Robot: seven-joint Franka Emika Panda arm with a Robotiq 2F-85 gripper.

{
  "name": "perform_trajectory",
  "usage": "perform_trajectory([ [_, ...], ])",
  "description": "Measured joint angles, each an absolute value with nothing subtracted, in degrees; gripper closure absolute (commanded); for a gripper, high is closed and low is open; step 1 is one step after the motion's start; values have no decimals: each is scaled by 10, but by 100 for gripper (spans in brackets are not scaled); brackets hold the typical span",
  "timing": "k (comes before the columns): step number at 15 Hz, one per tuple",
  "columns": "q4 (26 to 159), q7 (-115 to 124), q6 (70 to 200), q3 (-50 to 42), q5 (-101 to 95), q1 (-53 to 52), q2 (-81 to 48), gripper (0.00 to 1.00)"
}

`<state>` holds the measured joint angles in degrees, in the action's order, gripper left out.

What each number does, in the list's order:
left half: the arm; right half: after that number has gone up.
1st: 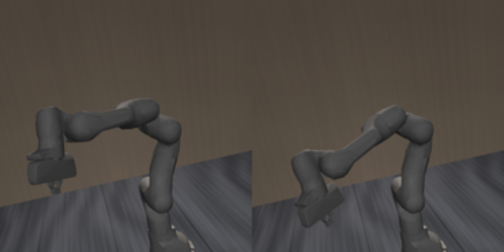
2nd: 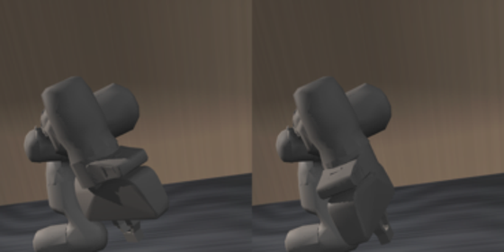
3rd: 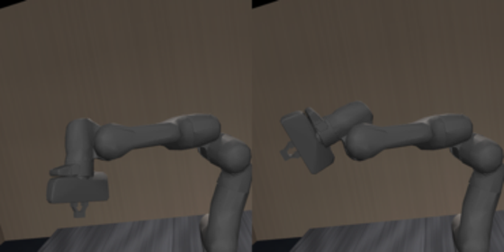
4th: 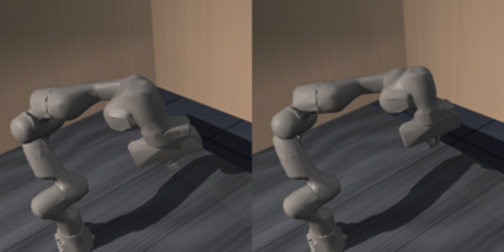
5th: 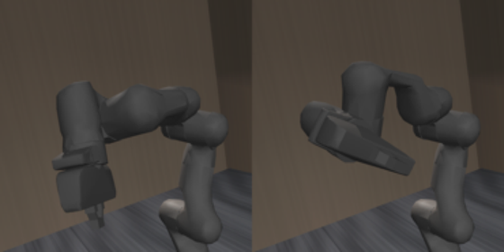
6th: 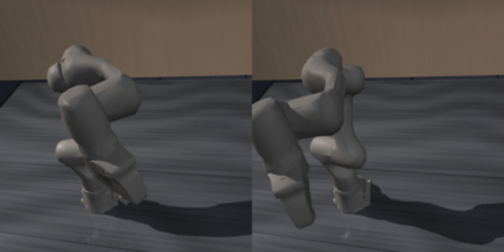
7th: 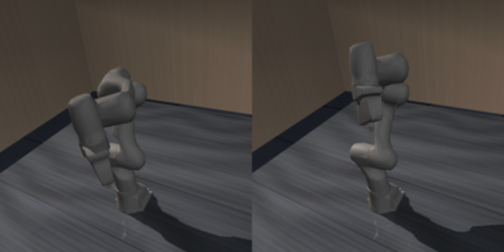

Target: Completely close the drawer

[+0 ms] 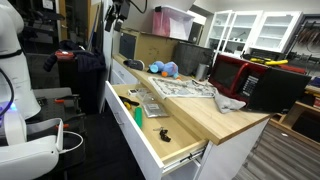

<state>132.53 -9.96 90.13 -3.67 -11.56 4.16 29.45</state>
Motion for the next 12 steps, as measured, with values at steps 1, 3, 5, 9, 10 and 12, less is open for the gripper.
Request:
perform_trajectory([
  [1, 1325, -100, 901, -37, -116, 42, 295, 0],
  [3, 1326, -99, 904, -37, -116, 41, 295, 0],
  [5, 1332, -94, 922, -40, -111, 40, 295, 0],
  [9, 1377, -84, 1009, -61, -87, 41, 296, 0],
  [10, 1397, -84, 1038, -70, -81, 43, 296, 0],
  [12, 1444, -86, 1103, -91, -74, 47, 298, 0],
])
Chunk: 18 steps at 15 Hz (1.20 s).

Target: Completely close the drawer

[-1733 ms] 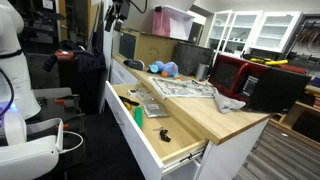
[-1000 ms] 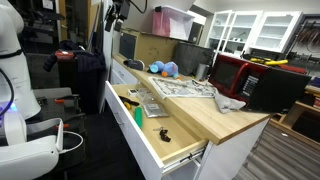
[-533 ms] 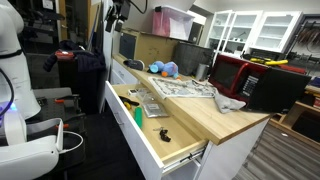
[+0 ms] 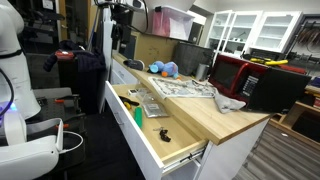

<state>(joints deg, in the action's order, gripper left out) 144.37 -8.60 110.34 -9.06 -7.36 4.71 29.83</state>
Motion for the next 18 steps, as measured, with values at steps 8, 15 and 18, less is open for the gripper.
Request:
perform_trajectory([
  [8, 1626, -126, 1414, -166, -65, 84, 278, 0],
  [15, 1617, -205, 1591, -207, 20, 69, 116, 0],
  [18, 1614, -246, 1630, -212, 77, 57, 41, 0],
])
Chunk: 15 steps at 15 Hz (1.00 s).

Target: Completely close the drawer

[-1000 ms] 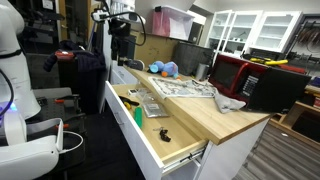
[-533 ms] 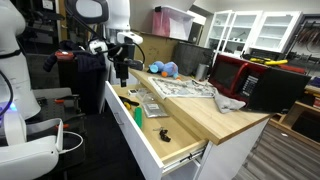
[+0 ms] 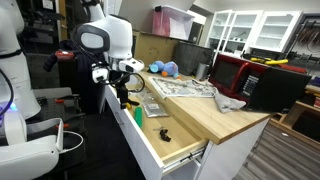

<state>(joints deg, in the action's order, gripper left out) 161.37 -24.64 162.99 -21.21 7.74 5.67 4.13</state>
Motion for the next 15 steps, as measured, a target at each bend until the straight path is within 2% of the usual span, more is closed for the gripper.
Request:
perform_trajectory([
  [4, 1608, -315, 1652, -211, 156, 54, -39, 2],
  [5, 1607, -331, 1659, -208, 173, 55, -55, 27],
  [7, 1605, -372, 1680, -195, 216, 58, -86, 30],
  [8, 1604, -394, 1694, -183, 243, 61, -99, 36],
  [15, 1595, -520, 1765, -33, 429, 123, -131, 90],
])
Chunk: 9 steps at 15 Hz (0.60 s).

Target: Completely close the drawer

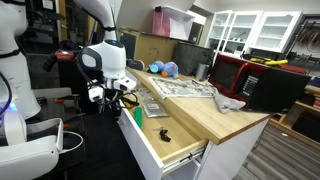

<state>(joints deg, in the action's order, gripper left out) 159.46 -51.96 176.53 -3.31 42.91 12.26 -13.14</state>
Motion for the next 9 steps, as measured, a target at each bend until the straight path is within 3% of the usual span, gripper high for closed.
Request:
perform_trajectory([
  [2, 1594, -550, 1776, 12, 472, 146, -131, 100],
  [9, 1583, -658, 1809, 177, 604, 265, -132, 100],
])
